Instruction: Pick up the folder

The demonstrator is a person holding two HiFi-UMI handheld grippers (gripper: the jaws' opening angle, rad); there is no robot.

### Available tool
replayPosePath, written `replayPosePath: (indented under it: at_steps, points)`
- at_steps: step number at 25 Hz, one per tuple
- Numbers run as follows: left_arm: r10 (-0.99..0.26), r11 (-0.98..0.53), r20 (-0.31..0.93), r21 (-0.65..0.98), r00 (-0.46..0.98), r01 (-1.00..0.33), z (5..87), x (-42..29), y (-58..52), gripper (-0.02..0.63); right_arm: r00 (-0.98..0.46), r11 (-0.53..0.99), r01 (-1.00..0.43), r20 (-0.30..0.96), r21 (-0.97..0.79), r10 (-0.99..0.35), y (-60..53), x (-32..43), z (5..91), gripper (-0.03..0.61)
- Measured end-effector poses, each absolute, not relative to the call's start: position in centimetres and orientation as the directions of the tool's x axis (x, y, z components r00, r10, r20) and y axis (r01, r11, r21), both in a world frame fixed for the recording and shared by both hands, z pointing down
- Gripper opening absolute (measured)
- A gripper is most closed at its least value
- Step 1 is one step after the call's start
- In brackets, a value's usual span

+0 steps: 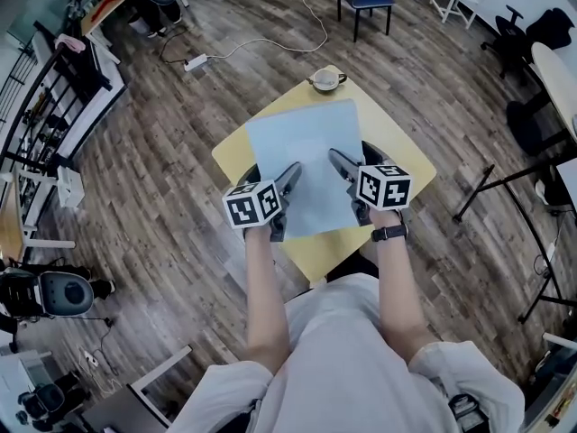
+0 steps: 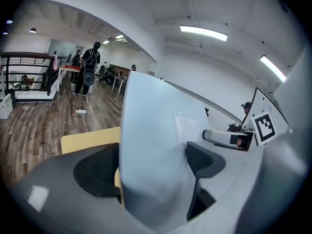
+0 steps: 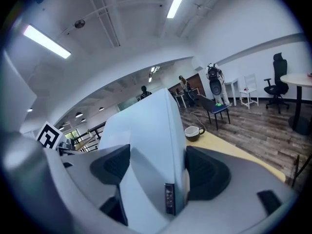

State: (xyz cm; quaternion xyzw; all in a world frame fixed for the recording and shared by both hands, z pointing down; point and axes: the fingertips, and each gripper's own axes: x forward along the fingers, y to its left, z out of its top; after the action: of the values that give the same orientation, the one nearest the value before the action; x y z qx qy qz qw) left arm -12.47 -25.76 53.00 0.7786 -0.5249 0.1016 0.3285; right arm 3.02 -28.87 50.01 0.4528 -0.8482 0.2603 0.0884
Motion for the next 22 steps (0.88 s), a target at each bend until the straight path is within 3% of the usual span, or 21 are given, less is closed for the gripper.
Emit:
replayPosePath:
  at_steps: [22]
  points:
    - [-0.859, -0.339, 0.286, 0.304, 0.425, -0.89, 40.1, -12.0, -24.1, 0.442, -0.552, 0.519, -0.828, 0.145, -0.215, -0.821, -25.9, 3.6, 36.4, 0.334]
